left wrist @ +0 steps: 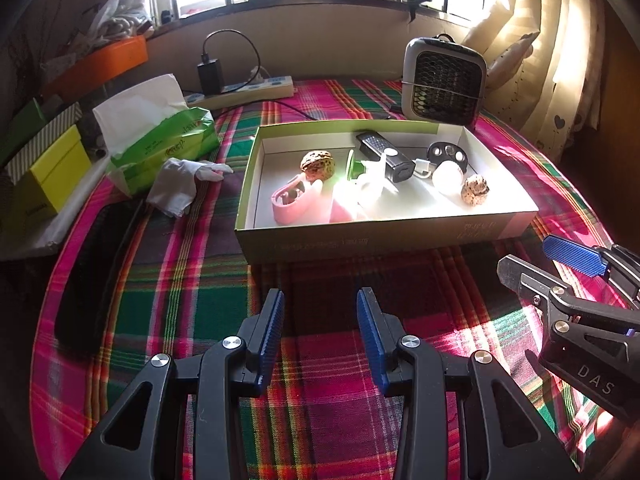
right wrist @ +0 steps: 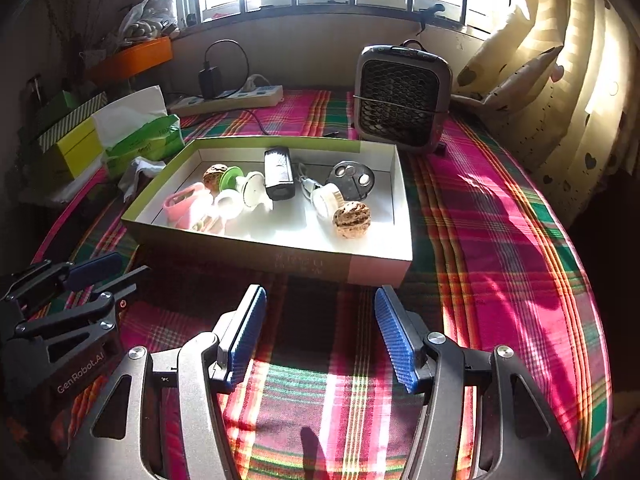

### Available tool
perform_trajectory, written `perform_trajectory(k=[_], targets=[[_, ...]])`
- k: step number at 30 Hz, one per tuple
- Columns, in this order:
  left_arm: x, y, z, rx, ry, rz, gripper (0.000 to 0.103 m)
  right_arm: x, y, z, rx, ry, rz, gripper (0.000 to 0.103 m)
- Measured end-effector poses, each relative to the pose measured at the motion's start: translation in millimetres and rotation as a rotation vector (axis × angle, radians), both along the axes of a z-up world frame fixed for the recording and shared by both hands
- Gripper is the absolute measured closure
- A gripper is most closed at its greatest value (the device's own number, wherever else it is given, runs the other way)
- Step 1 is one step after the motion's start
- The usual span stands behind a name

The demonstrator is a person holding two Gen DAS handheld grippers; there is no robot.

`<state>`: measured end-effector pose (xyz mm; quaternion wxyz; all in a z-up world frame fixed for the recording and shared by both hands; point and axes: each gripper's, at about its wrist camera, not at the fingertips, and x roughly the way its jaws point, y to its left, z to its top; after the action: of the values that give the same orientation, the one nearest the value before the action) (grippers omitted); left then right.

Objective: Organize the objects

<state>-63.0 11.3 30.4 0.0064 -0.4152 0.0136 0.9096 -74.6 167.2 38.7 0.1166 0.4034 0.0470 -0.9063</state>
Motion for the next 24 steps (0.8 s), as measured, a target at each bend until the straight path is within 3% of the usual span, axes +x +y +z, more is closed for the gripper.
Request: perform_trajectory(k=[9, 24], targets=[[10.5, 3.2, -15.2, -0.011, -0.033, 0.014, 0.067, 11.2, 6.7, -20.1, -0.008, -0.059, -0.036, 0.045], [32.9, 8.1, -16.7, 0.004, -0.016, 0.048, 0.065, 36.2, 11.2, -25.1, 0.018, -0.065, -0.042, 0.038]])
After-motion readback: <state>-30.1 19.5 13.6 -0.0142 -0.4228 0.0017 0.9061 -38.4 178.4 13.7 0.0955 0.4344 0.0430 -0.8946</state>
